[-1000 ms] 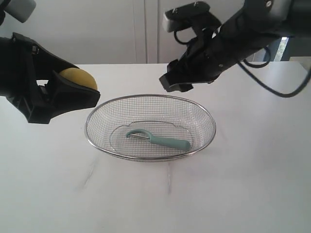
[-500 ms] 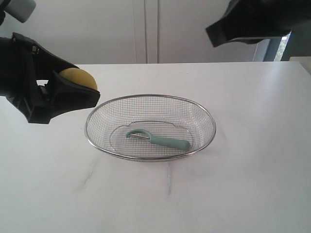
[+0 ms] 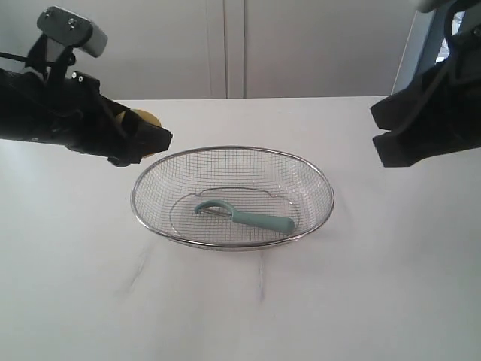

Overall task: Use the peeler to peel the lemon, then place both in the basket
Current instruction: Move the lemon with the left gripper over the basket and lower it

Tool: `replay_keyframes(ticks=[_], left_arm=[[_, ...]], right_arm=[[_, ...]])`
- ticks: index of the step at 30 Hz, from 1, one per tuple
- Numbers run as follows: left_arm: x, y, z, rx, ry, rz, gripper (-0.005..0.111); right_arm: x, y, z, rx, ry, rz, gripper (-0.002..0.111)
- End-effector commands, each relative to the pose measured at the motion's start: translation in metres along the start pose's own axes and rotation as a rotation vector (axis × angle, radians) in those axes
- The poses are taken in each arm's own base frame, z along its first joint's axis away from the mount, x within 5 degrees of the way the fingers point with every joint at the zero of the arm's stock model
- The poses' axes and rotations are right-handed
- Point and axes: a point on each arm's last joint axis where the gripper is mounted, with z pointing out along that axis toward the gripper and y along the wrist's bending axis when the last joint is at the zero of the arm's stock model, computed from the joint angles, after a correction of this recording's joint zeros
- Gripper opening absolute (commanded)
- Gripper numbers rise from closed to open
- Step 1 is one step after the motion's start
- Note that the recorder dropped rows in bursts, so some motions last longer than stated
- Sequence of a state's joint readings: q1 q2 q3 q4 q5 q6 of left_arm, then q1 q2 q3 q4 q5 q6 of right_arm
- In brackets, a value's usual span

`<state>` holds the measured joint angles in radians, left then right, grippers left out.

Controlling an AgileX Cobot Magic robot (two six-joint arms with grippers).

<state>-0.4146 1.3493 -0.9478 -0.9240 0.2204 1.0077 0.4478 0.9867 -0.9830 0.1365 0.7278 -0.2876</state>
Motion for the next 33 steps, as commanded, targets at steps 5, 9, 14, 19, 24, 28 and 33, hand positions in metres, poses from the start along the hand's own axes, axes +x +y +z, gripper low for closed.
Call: replay_keyframes(ticks=[5,9,14,19,24,28,33], left_arm=[[-0.006,0.024,0.06,0.01,0.053,-0.03,0.0],[0.004,0.03,0.081,0.02,0.1,-0.047,0.0],[0.026,0.033,0.107,0.052,0.183,-0.077,0.0],[0.04,0.035,0.12,0.053,0.225,-0.088,0.0],[0.047,0.038,0.128,0.052,0.245,-0.07,0.0],[0.046,0.035,0.132,0.067,0.244,-0.042,0.0],[0.045,0.029,0.142,0.1,0.251,0.006,0.011]], right_arm=[[-0.002,-0.003,-0.001,0.02,-0.053,0.02,0.0],[-0.001,-0.003,0.002,0.022,-0.064,0.024,0.0],[0.003,-0.002,0.006,0.017,-0.068,0.038,0.0],[0.003,-0.002,0.006,0.014,-0.068,0.041,0.0],[0.003,-0.001,0.006,0.013,-0.069,0.04,0.0],[0.003,-0.001,0.006,0.013,-0.07,0.04,0.0],[0.003,-0.001,0.006,0.014,-0.073,0.04,0.0]])
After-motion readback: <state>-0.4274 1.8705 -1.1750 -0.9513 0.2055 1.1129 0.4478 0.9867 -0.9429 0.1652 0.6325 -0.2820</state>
